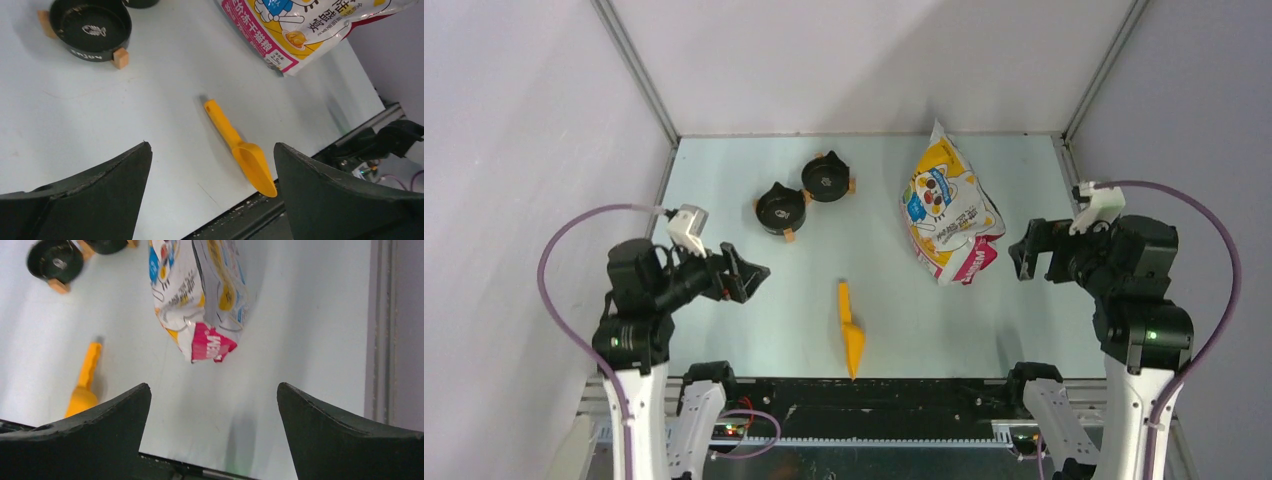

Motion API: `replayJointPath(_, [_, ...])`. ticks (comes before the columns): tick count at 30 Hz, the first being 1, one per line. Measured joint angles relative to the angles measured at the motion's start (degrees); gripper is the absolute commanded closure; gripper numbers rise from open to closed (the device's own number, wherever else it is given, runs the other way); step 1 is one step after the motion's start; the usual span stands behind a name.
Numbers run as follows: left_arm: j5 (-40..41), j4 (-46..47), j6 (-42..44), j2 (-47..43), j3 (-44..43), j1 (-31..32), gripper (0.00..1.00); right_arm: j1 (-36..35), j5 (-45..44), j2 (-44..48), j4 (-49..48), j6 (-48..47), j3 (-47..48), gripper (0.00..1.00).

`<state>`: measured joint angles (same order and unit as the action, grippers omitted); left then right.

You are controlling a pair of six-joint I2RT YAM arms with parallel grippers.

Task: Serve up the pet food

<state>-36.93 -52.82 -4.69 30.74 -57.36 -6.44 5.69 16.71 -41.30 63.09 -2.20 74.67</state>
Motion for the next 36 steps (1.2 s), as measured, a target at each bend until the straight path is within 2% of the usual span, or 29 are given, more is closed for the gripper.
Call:
replayJointPath(6, [-1.7, 0.4, -1.6, 13.7, -6.9, 4.6, 0.01, 0.0, 6.4, -6.5, -7.3, 1.0, 2.1, 0.06])
replayJointPath(11, [-1.4, 1.1, -1.0, 19.9, -14.9, 11.0, 0.02, -1.8, 9.4, -14.2, -13.6, 0.9, 2.8, 0.15])
replayJointPath(16, [4.9, -1.7, 4.7, 24.0, -22.6, 16.8, 0.02, -5.6, 9.6, -24.5, -17.4, -0.4, 4.4, 0.17])
replayJointPath(20, [10.5, -3.8, 10.0, 28.3, -27.0, 21.1, 0.02, -10.2, 7.4, -28.0, -17.1, -3.0, 4.4, 0.24])
replayJointPath(24, [12.9, -3.3, 11.6, 30.7, -26.1, 22.4, 0.02, -13.1, 4.3, -28.3, -16.5, -4.7, 4.4, 0.35])
replayJointPath(26, [13.0, -1.6, 10.9, 30.7, -23.8, 22.5, 0.05, -13.7, 2.4, -28.3, -16.3, -5.2, 4.4, 0.42])
replayJointPath(33, [10.9, 4.7, 3.3, 31.6, -13.3, 22.7, 0.1, -15.7, -2.6, -29.5, -15.6, -6.2, 3.2, 0.58])
replayJointPath(35, [10.0, 5.3, 1.9, 32.9, -12.9, 23.2, 0.11, -16.3, -3.7, -29.9, -15.6, -6.5, 3.1, 0.65])
replayJointPath(36, [9.6, 5.6, 1.6, 33.4, -12.9, 23.5, 0.11, -16.5, -4.2, -30.0, -15.6, -6.7, 3.0, 0.73])
